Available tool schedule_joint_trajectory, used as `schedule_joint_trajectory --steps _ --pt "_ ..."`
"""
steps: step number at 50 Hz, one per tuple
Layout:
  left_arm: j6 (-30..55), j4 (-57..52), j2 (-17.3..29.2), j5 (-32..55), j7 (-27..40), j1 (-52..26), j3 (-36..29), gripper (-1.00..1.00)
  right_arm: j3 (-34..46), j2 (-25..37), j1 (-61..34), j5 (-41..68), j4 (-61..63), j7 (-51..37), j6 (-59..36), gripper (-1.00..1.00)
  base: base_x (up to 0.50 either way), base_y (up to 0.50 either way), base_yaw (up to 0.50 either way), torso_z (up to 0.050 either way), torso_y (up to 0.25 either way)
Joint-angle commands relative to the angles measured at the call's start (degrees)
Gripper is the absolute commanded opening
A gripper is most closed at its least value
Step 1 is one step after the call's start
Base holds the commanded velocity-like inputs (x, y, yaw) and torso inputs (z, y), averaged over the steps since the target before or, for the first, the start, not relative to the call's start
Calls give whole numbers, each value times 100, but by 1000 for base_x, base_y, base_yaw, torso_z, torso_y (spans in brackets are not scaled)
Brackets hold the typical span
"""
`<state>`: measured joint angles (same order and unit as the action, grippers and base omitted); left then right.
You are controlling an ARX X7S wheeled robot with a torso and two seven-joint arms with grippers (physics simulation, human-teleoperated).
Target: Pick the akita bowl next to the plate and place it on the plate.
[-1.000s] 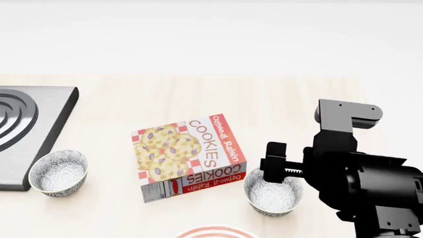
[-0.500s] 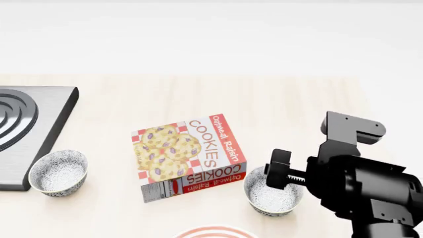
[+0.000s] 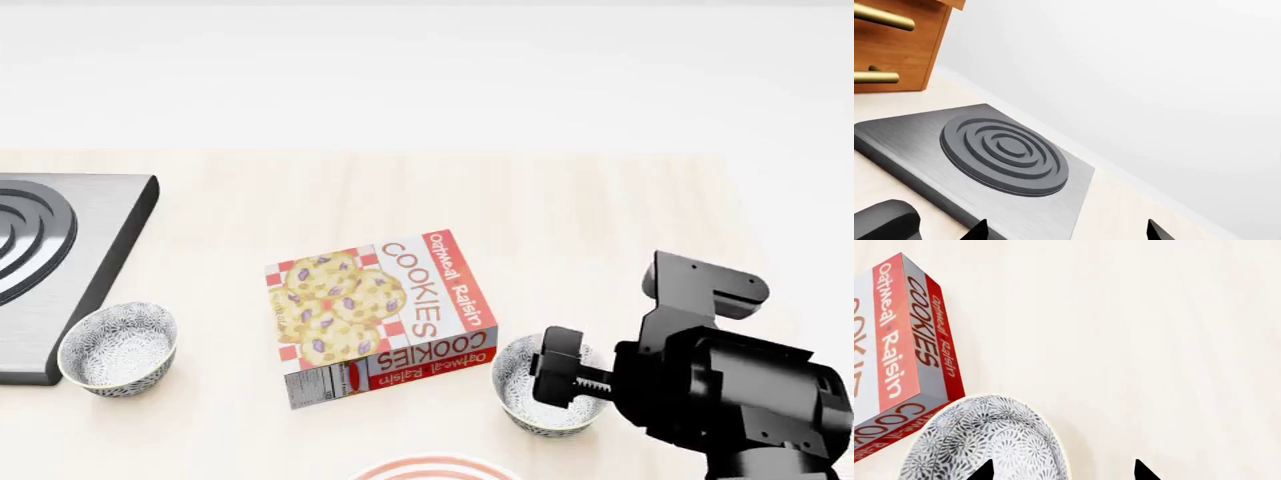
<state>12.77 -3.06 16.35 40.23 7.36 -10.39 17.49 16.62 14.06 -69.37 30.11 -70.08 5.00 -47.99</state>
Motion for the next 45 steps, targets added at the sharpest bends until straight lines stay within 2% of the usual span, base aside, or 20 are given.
schedule_joint_trajectory --steps 1,20,21,37,45 --pt "-56 99 6 -4 -32 -29 -18 100 92 -50 -39 -78 -237 233 17 100 0 0 0 0 0" --pt "-16 -20 33 49 45 19 -37 100 93 -50 51 -124 -191 326 -106 100 0 0 0 0 0" --pt "-4 -45 37 54 60 27 -38 100 89 -41 75 -123 -143 298 -116 -100 0 0 0 0 0" --pt "-37 -4 52 72 54 20 -56 100 -308 190 503 127 1251 -609 -271 -100 0 0 0 0 0" --pt "-89 81 51 63 5 4 -74 100 -568 426 1040 381 3208 -1344 -749 -100 0 0 0 0 0"
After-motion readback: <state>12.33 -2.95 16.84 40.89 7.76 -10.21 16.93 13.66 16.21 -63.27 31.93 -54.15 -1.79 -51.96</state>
